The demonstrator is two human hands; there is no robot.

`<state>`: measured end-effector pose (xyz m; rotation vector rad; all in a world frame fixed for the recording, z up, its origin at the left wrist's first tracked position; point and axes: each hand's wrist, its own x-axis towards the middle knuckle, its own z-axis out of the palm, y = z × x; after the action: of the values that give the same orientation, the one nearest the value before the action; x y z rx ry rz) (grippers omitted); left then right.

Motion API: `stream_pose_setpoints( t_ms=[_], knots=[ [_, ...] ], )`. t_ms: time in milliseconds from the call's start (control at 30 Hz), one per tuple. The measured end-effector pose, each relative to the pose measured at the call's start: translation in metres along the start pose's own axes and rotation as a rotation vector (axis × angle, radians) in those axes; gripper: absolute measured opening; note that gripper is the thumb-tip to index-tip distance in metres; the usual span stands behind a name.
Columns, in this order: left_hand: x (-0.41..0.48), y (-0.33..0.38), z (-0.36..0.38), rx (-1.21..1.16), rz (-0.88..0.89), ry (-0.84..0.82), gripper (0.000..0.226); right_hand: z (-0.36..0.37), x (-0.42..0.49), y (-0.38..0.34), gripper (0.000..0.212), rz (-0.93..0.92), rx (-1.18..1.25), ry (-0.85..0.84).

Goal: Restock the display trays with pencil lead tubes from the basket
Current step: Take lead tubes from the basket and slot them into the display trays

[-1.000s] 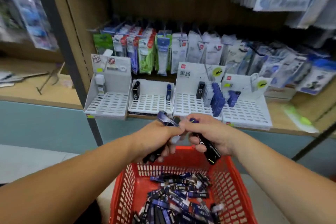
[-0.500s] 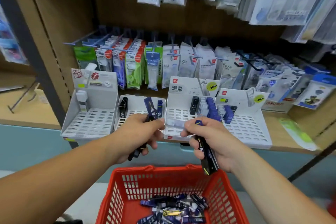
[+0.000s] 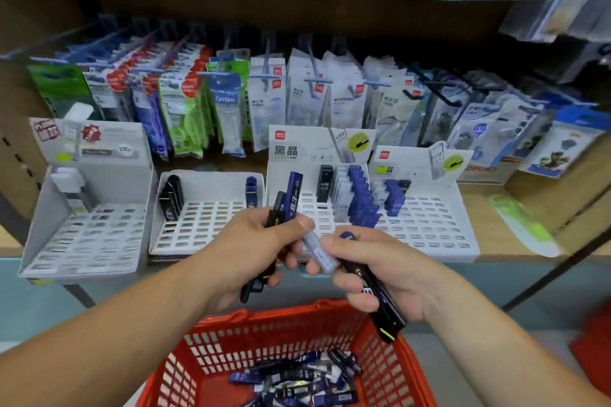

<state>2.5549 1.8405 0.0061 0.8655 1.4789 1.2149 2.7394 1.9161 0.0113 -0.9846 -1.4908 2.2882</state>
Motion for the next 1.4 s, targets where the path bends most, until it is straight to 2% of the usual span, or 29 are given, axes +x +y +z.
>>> stream_pose_setpoints(
  t_ms=[67,200,267,367,533,667,833,967,1100,1200,1400],
  knots=[
    [-0.001,0.002,0.009,-0.029,0.003,0.010,0.033,-0.001,-0.005,-0.001,0.018,-0.038,0.013,0.008],
    [-0.005,0.001,0.017,-0.016,0.010,0.029,0.032,-0.002,-0.007,0.006,0.040,-0.185,-0.058,0.259],
    [-0.009,-0.002,0.020,-0.002,0.005,0.021,0.031,-0.001,-0.007,0.006,0.034,-0.254,-0.066,0.334],
    [-0.015,-0.003,0.026,0.063,-0.009,0.013,0.029,0.001,-0.010,0.000,0.021,-0.294,-0.003,0.359],
    [-0.021,-0.006,0.035,0.139,0.055,-0.034,0.030,0.003,-0.012,0.000,0.031,-0.183,0.060,0.291],
    [-0.025,-0.002,0.040,0.192,0.085,-0.051,0.027,-0.006,-0.017,-0.006,0.015,-0.321,0.057,0.388],
    [-0.024,0.014,0.049,0.264,0.060,-0.055,0.037,-0.024,-0.036,-0.013,0.011,-0.497,-0.080,0.452],
    [-0.023,0.008,0.054,0.179,0.002,-0.043,0.038,-0.050,-0.051,-0.025,0.013,-0.613,-0.210,0.654],
    [-0.018,-0.005,0.055,0.198,-0.033,-0.033,0.037,-0.080,-0.046,-0.037,0.015,-0.645,-0.441,0.821],
    [-0.009,-0.005,0.060,0.173,-0.043,-0.037,0.038,-0.093,-0.029,-0.043,0.012,-0.652,-0.690,0.803],
    [0.002,-0.010,0.070,0.180,-0.064,-0.076,0.038,-0.115,0.013,-0.038,0.019,-0.648,-0.886,0.778]
  ],
)
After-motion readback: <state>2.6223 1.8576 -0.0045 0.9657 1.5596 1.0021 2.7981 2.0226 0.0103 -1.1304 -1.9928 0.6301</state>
